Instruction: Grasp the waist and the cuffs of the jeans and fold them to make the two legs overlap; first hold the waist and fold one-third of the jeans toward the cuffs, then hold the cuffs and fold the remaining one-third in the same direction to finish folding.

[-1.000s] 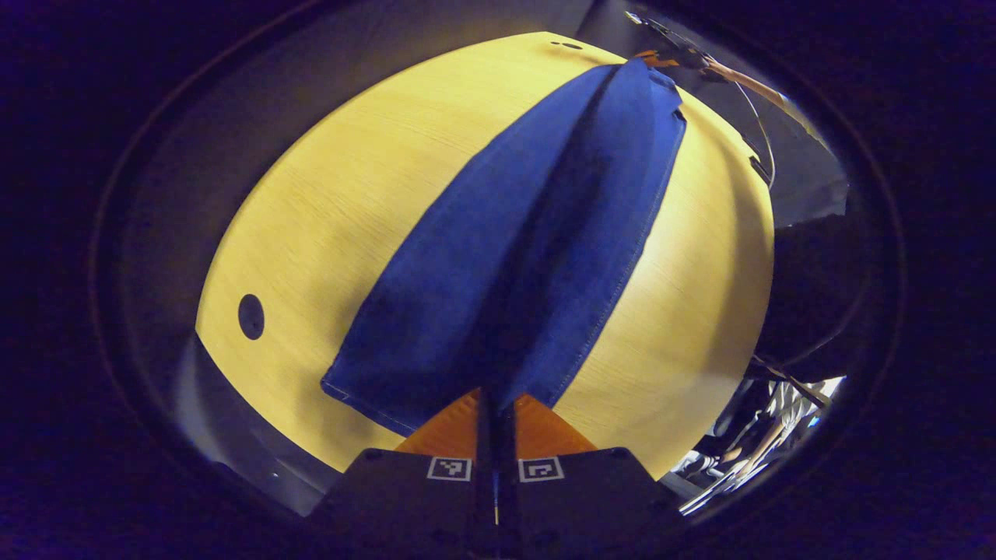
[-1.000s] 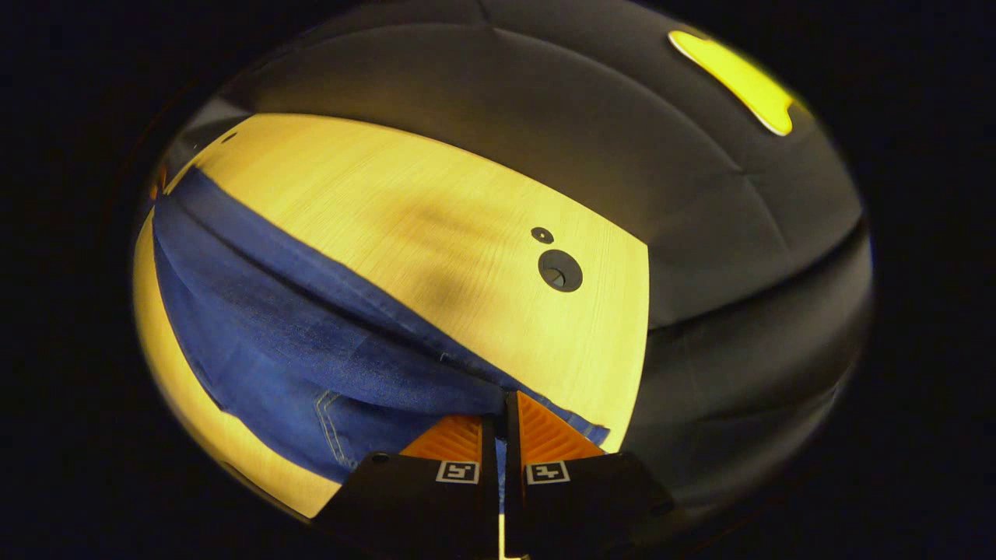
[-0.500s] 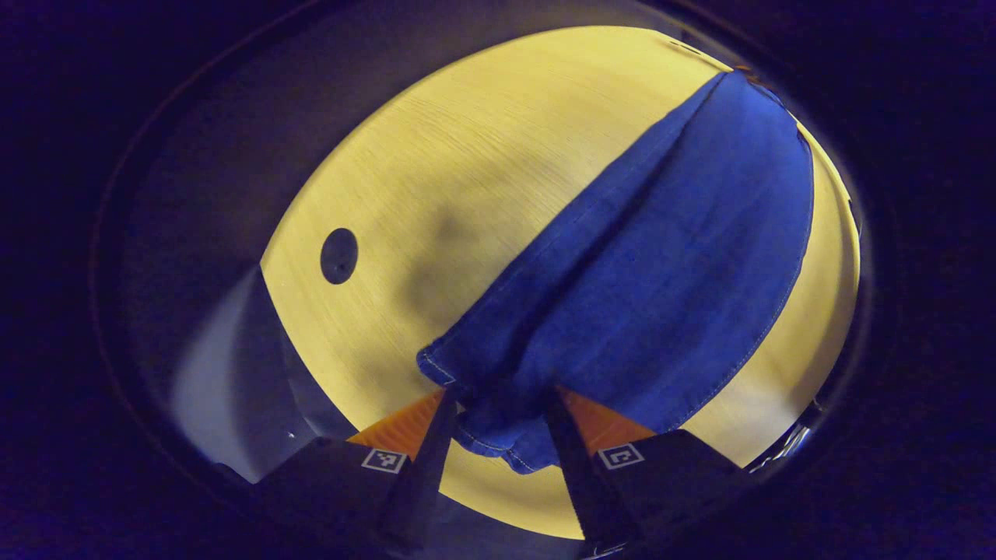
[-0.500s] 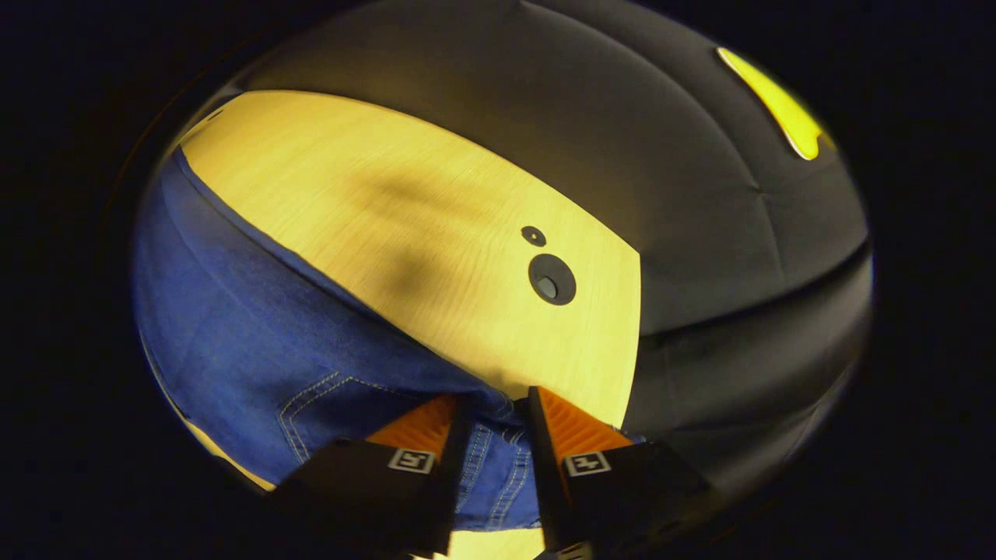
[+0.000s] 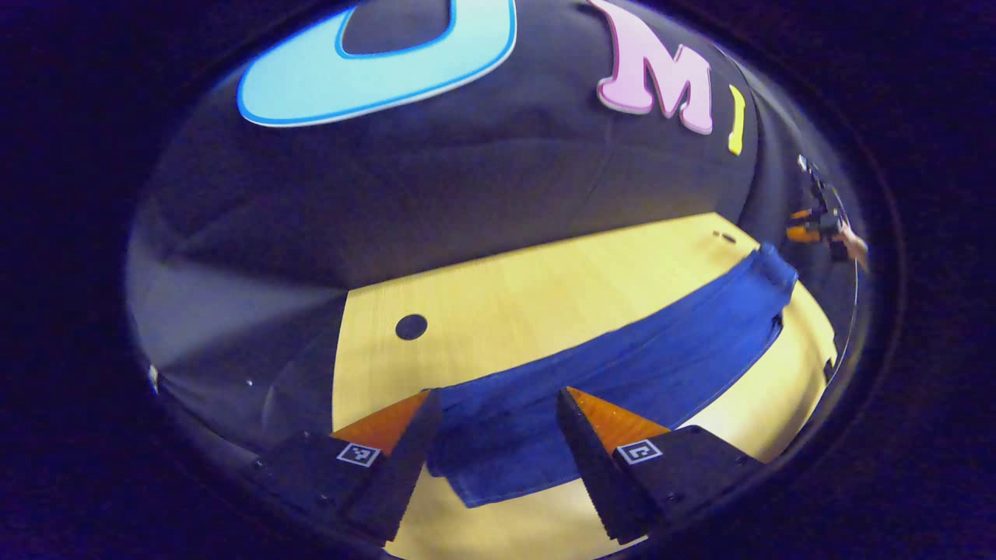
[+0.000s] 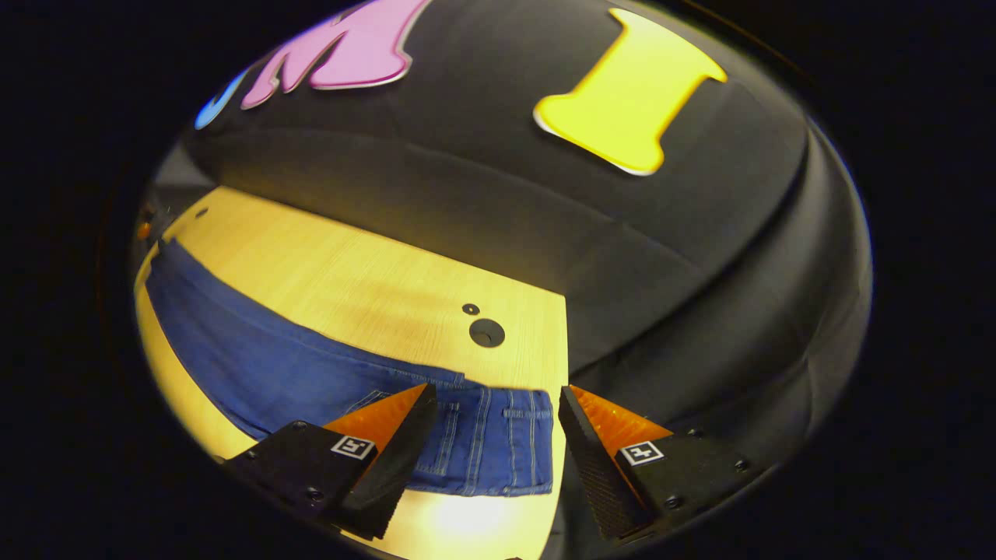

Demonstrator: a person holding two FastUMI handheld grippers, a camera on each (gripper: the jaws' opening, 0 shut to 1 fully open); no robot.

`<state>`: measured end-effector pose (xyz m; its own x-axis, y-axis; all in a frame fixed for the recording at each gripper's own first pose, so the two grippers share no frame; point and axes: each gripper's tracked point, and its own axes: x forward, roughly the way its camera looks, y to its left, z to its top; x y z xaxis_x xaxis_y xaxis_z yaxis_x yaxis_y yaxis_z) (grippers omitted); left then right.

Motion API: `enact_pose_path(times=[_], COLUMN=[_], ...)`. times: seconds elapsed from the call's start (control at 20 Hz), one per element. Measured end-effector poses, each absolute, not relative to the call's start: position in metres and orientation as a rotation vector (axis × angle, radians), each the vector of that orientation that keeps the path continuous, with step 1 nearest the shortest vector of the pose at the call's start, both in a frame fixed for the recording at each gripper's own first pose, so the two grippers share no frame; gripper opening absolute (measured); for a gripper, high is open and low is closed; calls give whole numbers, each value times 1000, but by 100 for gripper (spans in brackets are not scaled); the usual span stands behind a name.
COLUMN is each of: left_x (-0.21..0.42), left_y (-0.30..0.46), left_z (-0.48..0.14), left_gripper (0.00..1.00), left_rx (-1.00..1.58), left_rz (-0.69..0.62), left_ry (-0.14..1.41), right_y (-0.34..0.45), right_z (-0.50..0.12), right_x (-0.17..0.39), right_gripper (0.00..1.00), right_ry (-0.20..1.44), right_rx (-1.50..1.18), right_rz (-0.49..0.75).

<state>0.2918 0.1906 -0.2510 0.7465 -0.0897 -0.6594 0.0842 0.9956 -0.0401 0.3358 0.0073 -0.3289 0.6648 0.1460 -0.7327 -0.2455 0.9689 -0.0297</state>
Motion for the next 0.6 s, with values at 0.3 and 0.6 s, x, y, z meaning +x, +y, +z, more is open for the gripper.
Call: enact_pose_path(times=[0.3, 0.6], left_x=[250, 244], left_y=[83, 69], left_z=[-163, -161], left_gripper=[96, 96], left_rx=[-310, -262], left_rz=[-218, -170], left_ry=[427, 462], right_y=[-47, -58], right_z=[-383, -465], right_x=[285, 255], right_gripper=[100, 98], right_ry=[955, 1066], right_rx=[465, 729], right_rz=[-134, -370])
